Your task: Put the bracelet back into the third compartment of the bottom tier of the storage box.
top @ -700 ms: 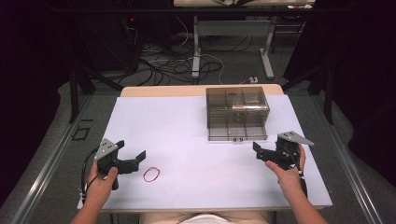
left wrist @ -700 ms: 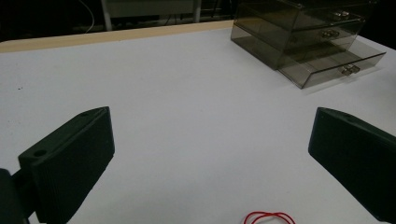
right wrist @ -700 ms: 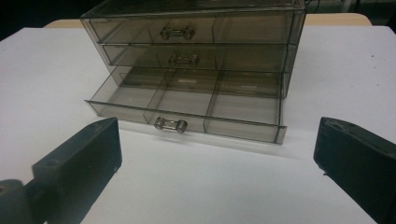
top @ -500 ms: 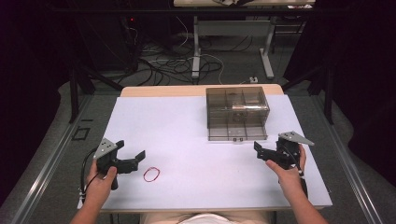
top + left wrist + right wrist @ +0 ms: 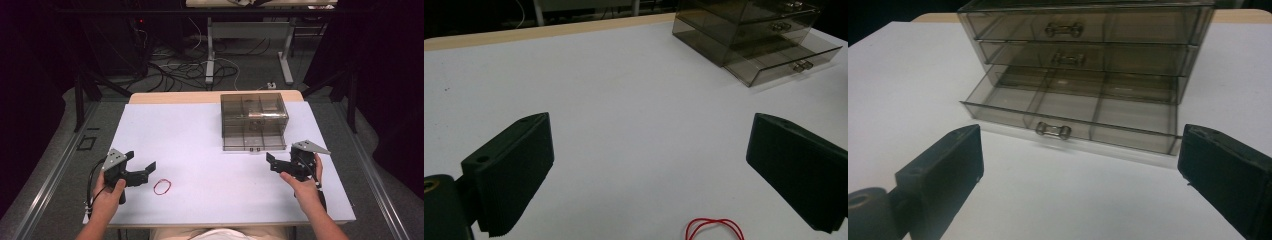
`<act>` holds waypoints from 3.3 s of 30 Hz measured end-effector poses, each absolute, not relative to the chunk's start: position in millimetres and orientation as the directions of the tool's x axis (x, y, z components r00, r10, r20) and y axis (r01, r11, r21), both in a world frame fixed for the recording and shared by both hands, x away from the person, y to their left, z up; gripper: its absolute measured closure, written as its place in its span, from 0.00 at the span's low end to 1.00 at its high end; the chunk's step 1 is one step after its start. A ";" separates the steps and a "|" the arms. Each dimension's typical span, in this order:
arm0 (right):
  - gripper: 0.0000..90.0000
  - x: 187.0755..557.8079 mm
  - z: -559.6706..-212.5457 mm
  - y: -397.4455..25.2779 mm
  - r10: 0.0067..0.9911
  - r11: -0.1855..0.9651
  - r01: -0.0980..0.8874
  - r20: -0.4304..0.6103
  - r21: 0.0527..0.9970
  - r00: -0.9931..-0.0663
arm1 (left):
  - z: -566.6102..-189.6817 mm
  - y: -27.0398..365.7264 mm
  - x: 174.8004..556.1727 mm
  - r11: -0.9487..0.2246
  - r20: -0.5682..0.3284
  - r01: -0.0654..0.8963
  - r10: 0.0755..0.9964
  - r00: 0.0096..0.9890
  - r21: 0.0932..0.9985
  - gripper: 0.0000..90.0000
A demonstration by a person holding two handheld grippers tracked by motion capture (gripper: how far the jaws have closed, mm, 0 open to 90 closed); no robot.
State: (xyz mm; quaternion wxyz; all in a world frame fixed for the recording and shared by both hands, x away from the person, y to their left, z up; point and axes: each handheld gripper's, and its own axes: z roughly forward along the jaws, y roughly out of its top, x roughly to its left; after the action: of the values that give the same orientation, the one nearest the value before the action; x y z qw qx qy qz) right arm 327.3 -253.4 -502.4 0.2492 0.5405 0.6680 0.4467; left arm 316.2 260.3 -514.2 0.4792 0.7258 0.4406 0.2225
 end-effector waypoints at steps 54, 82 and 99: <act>0.32 344.0 -479.6 -87.1 0.704 0.357 0.456 0.086 0.815 -0.705 | -516.3 266.6 312.0 -0.146 -0.101 0.441 0.866 0.490 0.886 0.08; 0.37 353.5 -481.7 -23.9 0.594 0.460 0.435 0.096 0.774 -0.799 | -515.7 268.1 312.0 -0.144 -0.099 0.436 0.867 0.488 0.888 0.08; 0.43 361.1 -493.1 -2.8 0.560 0.470 0.423 0.109 0.775 -0.821 | -515.4 269.1 312.2 -0.152 -0.088 0.430 0.868 0.489 0.890 0.08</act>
State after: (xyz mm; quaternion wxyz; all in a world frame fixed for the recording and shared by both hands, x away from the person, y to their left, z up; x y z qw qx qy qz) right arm 361.1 -2.8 -493.1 0.0804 0.2879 0.8534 0.4270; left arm 312.2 269.1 -515.4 0.4714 0.7226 0.4492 0.2321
